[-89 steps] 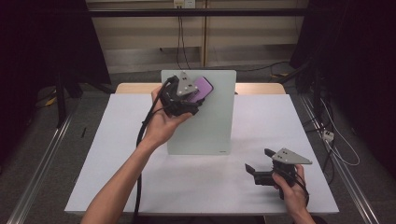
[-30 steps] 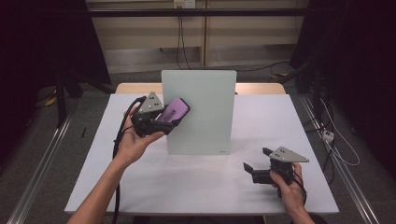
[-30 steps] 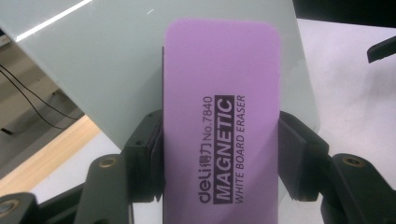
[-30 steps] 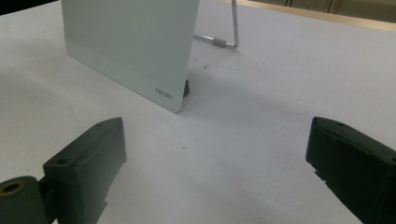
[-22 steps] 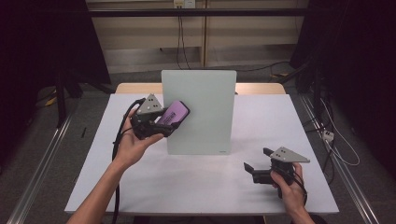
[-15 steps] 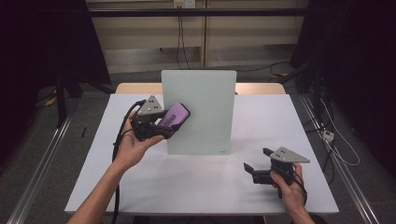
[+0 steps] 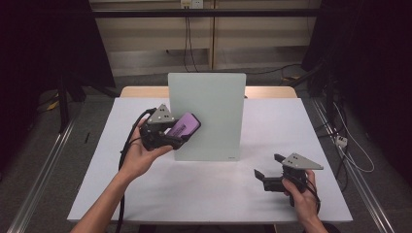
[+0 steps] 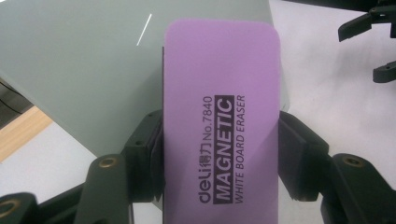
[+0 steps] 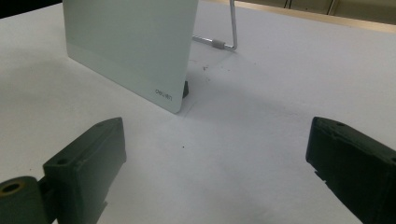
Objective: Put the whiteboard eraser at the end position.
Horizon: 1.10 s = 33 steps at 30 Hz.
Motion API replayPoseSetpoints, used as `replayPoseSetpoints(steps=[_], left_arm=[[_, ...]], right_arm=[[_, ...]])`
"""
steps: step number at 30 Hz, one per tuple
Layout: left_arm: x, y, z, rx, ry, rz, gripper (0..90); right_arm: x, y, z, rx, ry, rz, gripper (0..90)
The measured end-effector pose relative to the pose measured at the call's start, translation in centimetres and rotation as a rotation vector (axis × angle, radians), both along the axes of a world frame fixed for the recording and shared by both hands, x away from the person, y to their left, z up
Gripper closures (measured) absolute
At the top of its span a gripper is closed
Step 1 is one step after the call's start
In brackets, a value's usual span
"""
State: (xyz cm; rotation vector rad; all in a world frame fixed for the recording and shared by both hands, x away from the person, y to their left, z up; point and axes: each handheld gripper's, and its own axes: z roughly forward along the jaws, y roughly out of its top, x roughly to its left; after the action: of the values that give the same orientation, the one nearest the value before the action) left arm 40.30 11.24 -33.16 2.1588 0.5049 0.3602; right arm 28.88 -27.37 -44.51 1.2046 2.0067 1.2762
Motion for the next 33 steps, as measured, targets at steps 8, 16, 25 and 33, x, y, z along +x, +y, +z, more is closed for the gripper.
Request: replayPoseSetpoints(steps=[8, 16, 25, 33], left_arm=[[-0.3, -0.3, -0.2, 0.003, 0.023, -0.007, 40.9], [-0.4, -1.4, -0.4, 0.040, 0.050, -0.030, 41.0], [-1.2, -2.3, -0.9, 0.082, 0.063, -0.075, 40.9], [-1.5, -3.2, -2.0, 0.105, 0.096, -0.107, 40.9]], right_arm=[[-0.1, 0.2, 0.0, -0.001, 0.008, 0.004, 5.1], [-0.1, 0.0, -0.1, -0.001, 0.002, 0.007, 5.1], [0.0, 0.1, -0.1, -0.003, 0.004, 0.011, 5.1], [-0.2, -0.1, -0.1, 0.006, 0.001, 0.009, 5.1]])
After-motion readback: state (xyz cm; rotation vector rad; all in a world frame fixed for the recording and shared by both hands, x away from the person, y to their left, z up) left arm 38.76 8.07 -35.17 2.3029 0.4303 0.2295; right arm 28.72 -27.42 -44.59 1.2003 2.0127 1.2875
